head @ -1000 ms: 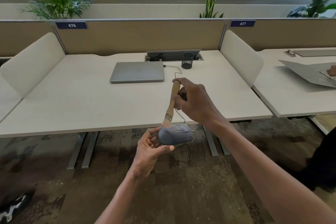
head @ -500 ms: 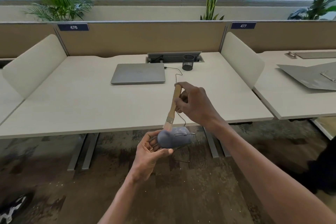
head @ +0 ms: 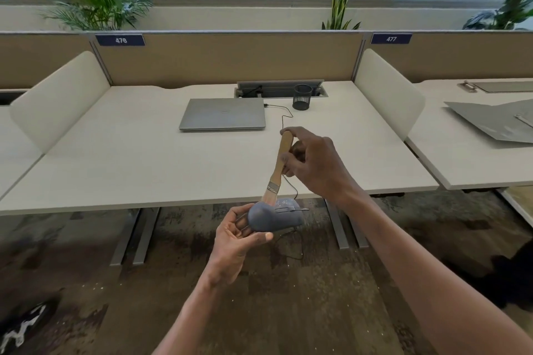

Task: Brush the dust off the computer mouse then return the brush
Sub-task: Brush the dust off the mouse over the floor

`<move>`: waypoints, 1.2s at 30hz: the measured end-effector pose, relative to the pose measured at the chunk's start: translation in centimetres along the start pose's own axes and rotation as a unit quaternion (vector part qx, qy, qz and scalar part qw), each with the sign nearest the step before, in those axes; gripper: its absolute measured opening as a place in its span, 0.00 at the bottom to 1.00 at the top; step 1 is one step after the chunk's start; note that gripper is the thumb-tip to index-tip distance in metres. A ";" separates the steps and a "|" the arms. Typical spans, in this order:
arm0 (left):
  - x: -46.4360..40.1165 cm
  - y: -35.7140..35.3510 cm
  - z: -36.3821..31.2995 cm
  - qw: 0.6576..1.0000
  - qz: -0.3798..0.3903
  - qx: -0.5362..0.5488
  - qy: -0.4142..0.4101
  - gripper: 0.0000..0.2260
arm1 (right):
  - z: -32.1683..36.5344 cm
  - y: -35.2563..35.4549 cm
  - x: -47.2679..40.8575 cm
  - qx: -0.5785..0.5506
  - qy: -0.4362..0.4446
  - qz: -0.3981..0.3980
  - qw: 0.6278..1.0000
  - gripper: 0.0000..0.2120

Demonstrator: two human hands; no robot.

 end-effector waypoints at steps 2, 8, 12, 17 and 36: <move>0.0 0.1 0.0 1.000 -0.004 0.006 0.002 0.39 | 0.2 -0.2 0.3 -0.007 0.009 0.022 1.000 0.18; 0.2 0.3 0.0 1.000 -0.005 0.009 0.009 0.39 | -0.3 -0.3 0.6 0.032 0.015 0.021 0.999 0.19; 0.3 0.4 -0.1 1.000 -0.012 0.017 0.010 0.39 | -0.6 0.3 0.5 0.040 0.013 -0.002 0.999 0.18; 0.3 0.4 -0.2 1.000 -0.011 0.021 0.012 0.38 | -0.7 0.6 0.7 0.002 0.007 0.019 1.000 0.18; 1.1 0.4 -0.4 1.000 0.014 0.009 0.021 0.37 | 0.6 -1.1 -0.8 0.037 -0.079 0.024 0.996 0.06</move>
Point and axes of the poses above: each hand's wrist, its own x-axis away from the middle knuckle, its own y-axis out of the back of the hand, z = x × y, the point moved 1 cm from there along -x, towards the middle knuckle, and after that the axes turned 5 degrees about x, right-handed, at the moved point
